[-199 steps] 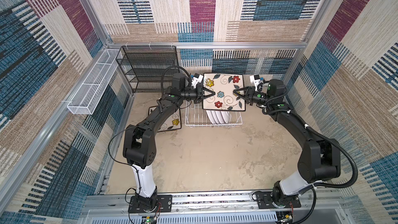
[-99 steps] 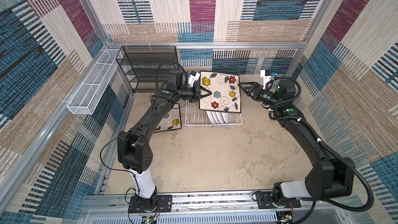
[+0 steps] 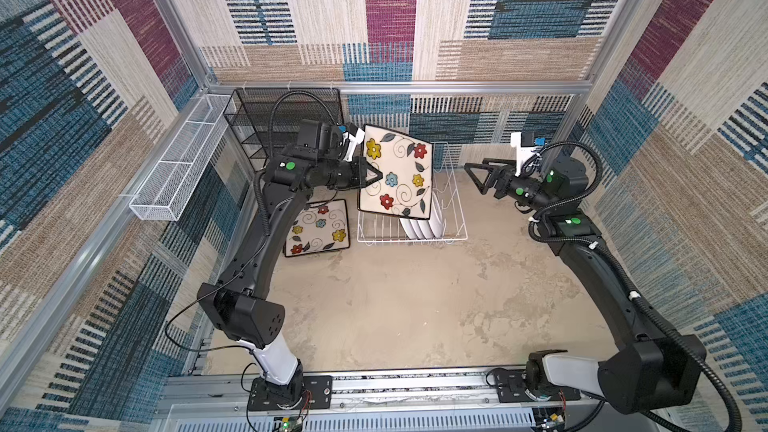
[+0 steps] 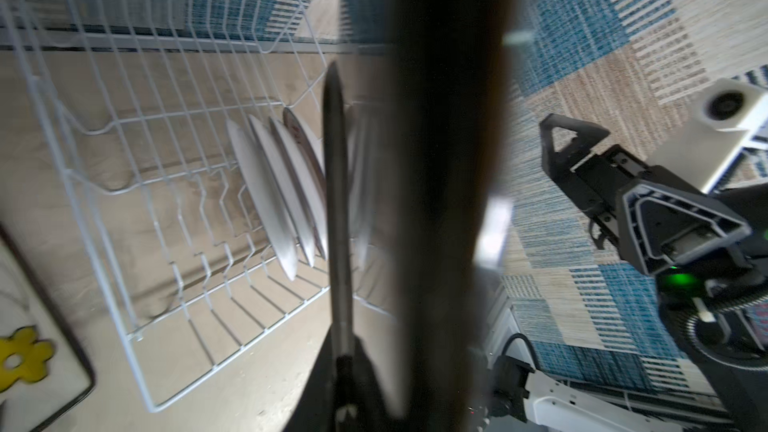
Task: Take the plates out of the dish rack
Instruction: 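Carry the plate with the left gripper toward the floor while the right gripper withdraws, then lower the square floral plate with the left gripper onto the floral plate on the floor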
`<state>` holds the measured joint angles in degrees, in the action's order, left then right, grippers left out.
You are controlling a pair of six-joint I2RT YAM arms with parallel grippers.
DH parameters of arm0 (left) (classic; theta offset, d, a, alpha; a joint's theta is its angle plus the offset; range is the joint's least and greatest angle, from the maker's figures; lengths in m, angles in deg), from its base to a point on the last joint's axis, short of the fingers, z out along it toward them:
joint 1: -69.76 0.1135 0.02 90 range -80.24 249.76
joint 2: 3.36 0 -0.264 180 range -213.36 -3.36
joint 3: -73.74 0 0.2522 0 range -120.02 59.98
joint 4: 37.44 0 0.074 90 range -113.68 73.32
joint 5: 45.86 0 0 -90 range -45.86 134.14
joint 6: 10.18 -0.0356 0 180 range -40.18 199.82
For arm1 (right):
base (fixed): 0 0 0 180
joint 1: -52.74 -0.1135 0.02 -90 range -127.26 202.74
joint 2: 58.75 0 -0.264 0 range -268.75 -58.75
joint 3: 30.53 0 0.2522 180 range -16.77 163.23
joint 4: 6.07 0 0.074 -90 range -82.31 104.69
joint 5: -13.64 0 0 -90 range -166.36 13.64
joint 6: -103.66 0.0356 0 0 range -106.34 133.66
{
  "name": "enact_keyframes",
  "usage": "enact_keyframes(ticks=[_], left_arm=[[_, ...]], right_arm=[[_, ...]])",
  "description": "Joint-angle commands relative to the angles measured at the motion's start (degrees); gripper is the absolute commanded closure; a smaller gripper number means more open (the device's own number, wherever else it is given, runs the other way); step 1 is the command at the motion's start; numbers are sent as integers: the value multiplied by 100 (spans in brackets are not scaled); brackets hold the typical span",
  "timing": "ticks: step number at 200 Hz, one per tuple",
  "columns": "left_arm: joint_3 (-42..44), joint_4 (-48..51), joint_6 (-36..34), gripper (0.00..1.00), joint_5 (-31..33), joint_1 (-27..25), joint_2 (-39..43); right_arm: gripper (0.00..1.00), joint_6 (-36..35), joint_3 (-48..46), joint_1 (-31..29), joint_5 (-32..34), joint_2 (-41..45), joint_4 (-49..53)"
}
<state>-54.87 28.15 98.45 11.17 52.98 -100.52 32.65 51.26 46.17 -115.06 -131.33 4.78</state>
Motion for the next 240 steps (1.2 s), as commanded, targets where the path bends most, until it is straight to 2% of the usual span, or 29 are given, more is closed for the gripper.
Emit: enact_keyframes(ticks=[1,25,55,111,162,240], left_arm=[[-144,40,-386,100,499,132,186],[-223,325,-451,100,830,284,290],[-204,574,-577,100,1316,415,447],[161,746,-801,100,2198,574,706],[367,741,-953,100,2451,759,657],[672,741,-1223,100,2470,1146,425]], right_arm=[[1,-814,135,-112,-74,20,274],[1,-1273,272,-358,-20,-47,582],[1,-1709,342,-756,354,-159,850],[1,-2067,373,-1213,530,-316,1046],[1,-2143,431,-1383,580,-431,1131],[1,-2165,329,-1392,506,-498,1116]])
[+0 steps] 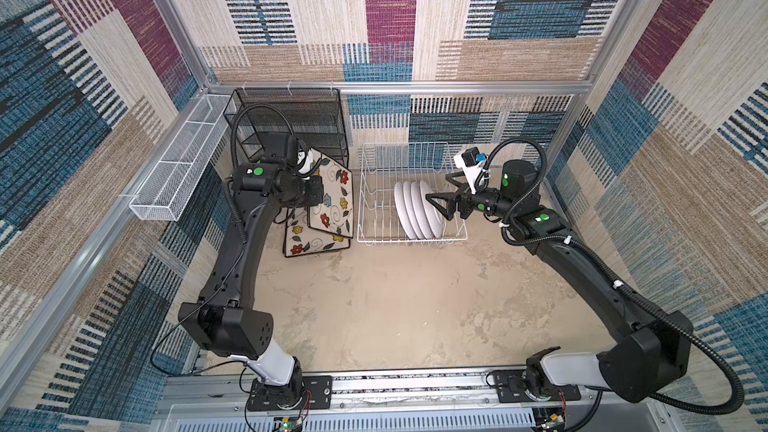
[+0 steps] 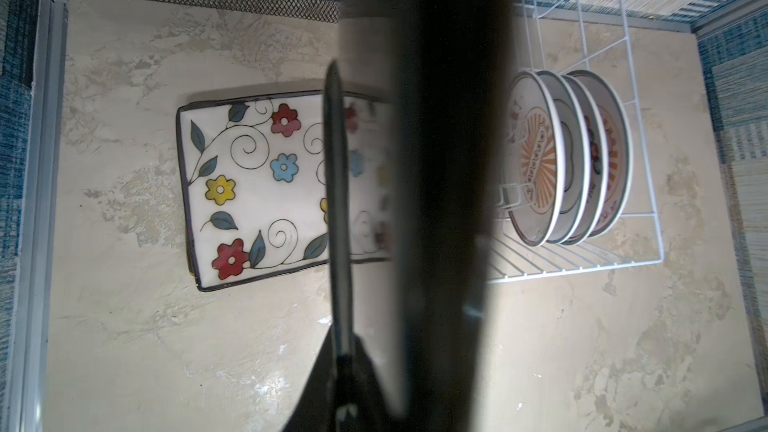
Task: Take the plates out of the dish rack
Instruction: 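Lower the square floral plate with the left gripper onto the floral plate on the floor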
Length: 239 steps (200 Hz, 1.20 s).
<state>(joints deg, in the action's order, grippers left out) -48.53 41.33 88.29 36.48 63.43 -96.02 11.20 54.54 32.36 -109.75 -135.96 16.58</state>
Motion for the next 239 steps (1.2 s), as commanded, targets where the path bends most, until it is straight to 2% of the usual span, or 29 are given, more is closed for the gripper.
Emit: enact_keyframes(ticks=[1,54,136,239], left_arm=[[44,-582,-206,100,-61,108,-33],[192,-673,-311,100,-372,479,-329],[321,-885,-355,100,-1630,1194,-1024],[571,-974,-554,100,-2499,1716,-1647]], right_arm=[[1,-24,8,-10,-26,-41,-59],[1,61,49,-19,-63,-160,-51],[1,157,69,-45,29,-206,-27],[1,253,254,-107,3,-354,52]])
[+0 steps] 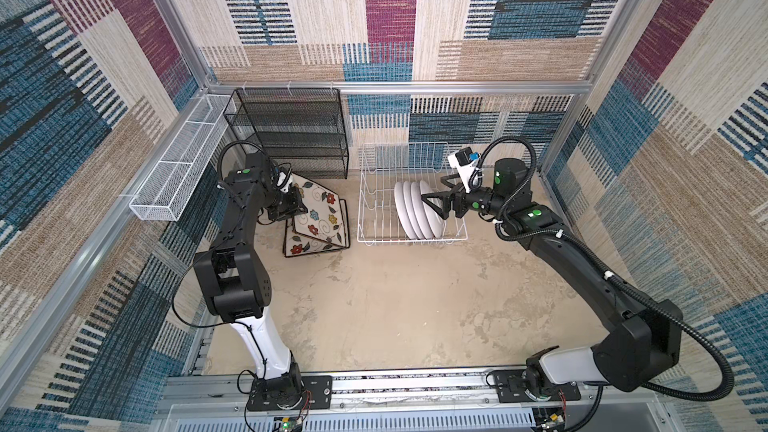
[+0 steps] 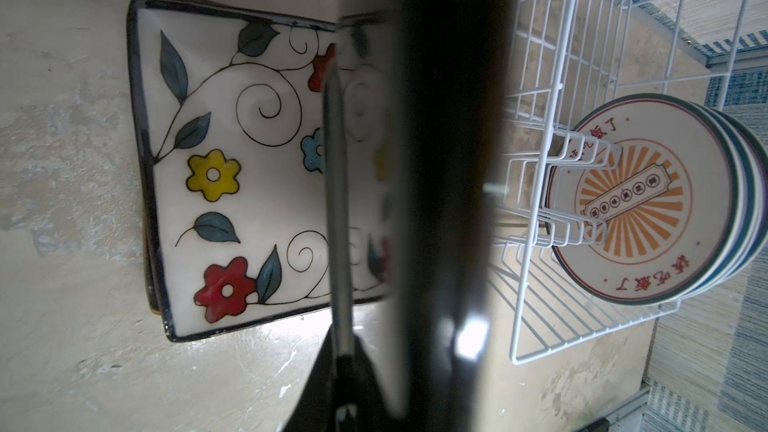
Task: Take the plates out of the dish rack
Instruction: 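Lower the square floral plate with the left gripper onto the floral plate on the floor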
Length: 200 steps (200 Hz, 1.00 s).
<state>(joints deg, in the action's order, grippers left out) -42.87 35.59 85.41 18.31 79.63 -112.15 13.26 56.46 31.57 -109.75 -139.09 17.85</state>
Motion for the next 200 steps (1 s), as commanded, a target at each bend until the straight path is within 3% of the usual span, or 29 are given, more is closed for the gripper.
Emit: enact_keyframes(ticks=[1,76,200], left_arm=[[3,-399,-267,100,-685,104,-44],[25,-392,-479,100,-1803,539,-460],[-182,-21,-1038,100,-1997,923,-1253]], right_arm=[[1,44,61,-28,5,-42,-75],[1,92,297,-114,-8,-228,65],[1,61,350,-205,89,-306,202]])
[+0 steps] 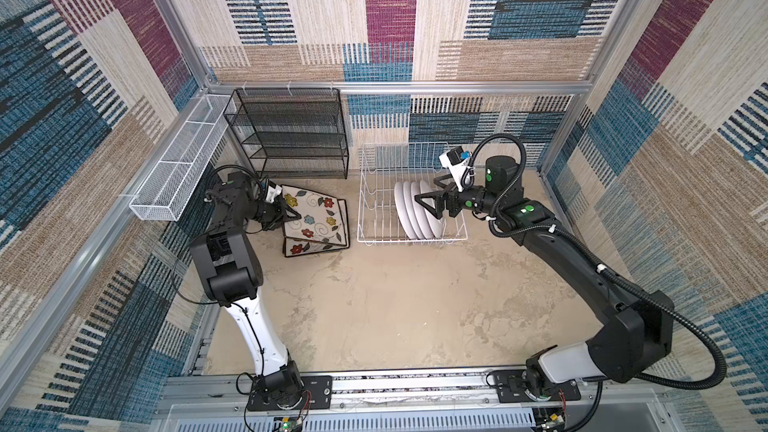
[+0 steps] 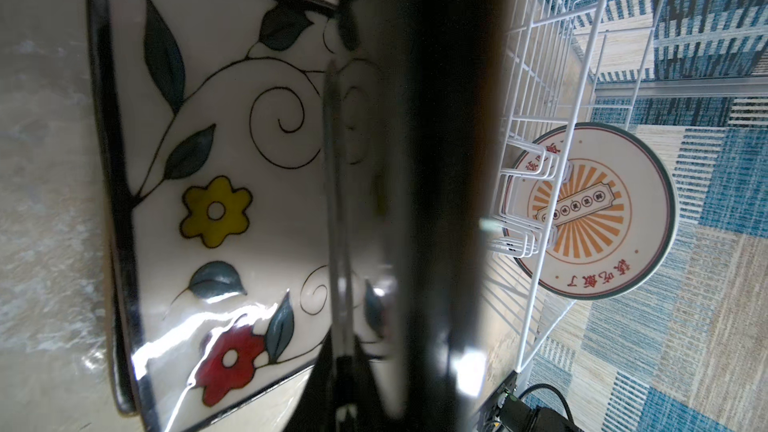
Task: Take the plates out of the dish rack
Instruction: 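Lower the square floral plate with the left gripper onto the floral plate on the floor, then set the plate flat on the stack and open the left gripper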
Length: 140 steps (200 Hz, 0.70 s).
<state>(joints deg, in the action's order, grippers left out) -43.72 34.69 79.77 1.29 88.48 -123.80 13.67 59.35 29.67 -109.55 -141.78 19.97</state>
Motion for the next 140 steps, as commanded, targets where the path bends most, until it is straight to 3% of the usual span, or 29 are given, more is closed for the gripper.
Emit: enact_keyframes(ticks=[1,49,112,140], left_arm=[[-102,73,-476,100,-294,41,-95],[-204,217,-574,100,-199,166,-346],[-264,324,-731,85,88,215,-601],[-373,468,-892,83,249,254,-800]], right_arm=[[1,18,66,-14,73,-38,-12],[1,65,50,-58,114,-30,-2],[1,25,184,-77,110,-64,139],[1,36,110,-84,152,-4,95]])
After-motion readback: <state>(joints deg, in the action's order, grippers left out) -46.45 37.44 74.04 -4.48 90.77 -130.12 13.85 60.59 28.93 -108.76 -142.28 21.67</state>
